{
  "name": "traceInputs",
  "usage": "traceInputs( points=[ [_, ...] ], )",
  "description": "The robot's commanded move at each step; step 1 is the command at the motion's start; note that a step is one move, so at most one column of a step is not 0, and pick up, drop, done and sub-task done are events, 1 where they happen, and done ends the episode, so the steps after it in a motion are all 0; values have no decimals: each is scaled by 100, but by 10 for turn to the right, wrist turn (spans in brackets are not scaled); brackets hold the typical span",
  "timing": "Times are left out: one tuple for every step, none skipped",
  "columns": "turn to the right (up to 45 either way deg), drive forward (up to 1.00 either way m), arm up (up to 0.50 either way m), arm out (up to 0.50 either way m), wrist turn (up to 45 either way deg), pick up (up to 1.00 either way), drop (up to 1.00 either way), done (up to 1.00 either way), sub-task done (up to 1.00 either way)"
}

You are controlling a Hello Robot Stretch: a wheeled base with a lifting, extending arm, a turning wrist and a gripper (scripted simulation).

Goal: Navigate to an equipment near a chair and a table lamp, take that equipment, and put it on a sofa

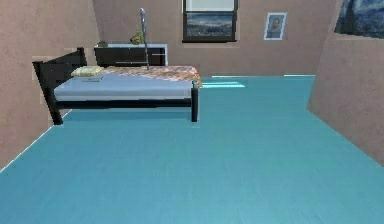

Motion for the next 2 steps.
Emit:
traceInputs(
  points=[
    [0, 0, 38, 0, 0, 0, 0, 0, 0],
    [0, 0, 0, 32, 0, 0, 0, 0, 0]
  ],
)
